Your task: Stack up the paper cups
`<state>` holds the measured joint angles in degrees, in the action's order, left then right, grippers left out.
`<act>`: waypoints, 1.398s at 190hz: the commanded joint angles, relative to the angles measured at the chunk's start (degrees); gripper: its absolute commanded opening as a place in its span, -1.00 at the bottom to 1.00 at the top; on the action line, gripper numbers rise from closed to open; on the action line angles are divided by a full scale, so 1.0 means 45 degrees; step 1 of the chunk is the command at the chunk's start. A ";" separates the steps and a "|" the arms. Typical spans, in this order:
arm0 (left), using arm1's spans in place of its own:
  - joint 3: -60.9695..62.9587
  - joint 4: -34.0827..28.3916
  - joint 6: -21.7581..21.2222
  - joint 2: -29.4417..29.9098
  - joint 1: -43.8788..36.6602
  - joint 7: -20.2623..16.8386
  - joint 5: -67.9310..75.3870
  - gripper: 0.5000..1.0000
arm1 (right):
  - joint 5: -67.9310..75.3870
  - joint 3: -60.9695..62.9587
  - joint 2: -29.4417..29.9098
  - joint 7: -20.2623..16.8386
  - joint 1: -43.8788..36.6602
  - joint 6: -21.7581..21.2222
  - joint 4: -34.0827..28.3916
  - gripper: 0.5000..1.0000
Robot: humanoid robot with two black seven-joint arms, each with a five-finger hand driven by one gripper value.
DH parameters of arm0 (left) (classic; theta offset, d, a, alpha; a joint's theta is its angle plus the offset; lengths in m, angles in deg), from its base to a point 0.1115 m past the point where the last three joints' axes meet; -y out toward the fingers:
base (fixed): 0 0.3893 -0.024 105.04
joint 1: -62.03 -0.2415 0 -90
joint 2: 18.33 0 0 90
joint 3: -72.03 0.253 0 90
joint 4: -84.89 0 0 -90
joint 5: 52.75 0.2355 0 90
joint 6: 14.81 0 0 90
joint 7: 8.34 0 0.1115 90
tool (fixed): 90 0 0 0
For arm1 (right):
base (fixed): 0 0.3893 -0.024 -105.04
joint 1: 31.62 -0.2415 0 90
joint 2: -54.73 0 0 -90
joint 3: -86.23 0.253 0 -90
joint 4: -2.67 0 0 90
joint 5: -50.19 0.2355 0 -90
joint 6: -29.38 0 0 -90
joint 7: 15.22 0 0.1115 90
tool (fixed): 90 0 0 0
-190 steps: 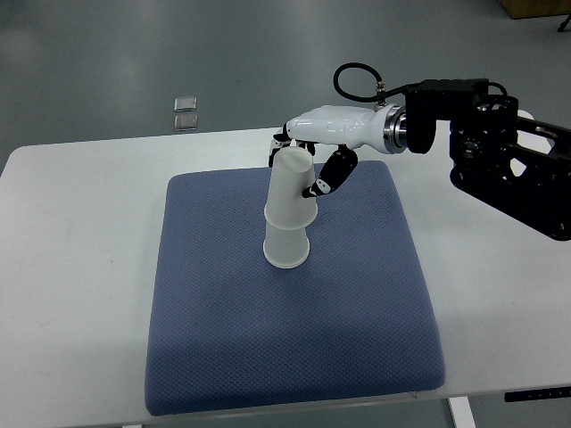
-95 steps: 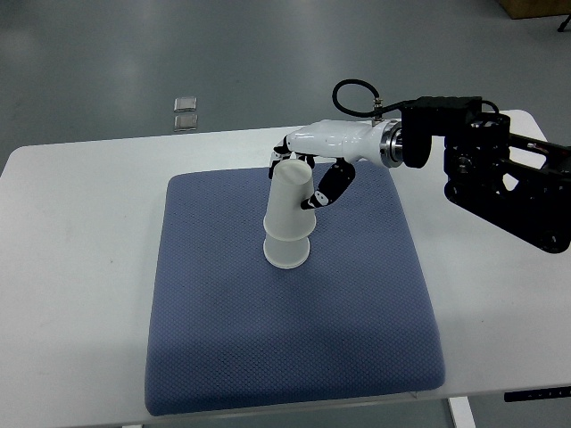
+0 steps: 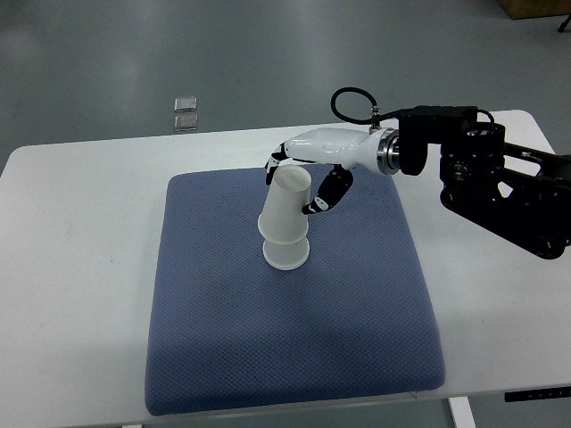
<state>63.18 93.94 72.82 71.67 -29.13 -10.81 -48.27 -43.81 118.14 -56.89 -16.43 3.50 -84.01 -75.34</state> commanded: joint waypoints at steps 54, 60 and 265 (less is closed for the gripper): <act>-0.0006 0.0000 0.0000 0.0000 0.0005 0.0000 0.0000 1.00 | 0.0128 0.0018 0.0019 0.0016 0.0007 -0.0270 -0.0009 0.65; -0.0006 0.0000 0.0000 0.0000 -0.0015 0.0000 0.0000 1.00 | 0.0148 0.0018 0.0019 0.0016 0.0007 -0.0270 -0.0009 0.65; 0.0013 0.0000 0.0000 0.0000 0.0005 0.0000 0.0000 1.00 | 1.3077 0.3709 0.1542 -0.0648 0.2214 0.6859 0.7295 0.65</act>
<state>63.17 93.94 72.82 71.67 -29.13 -10.80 -48.27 11.96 132.56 -51.46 -19.42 12.45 -53.92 -43.88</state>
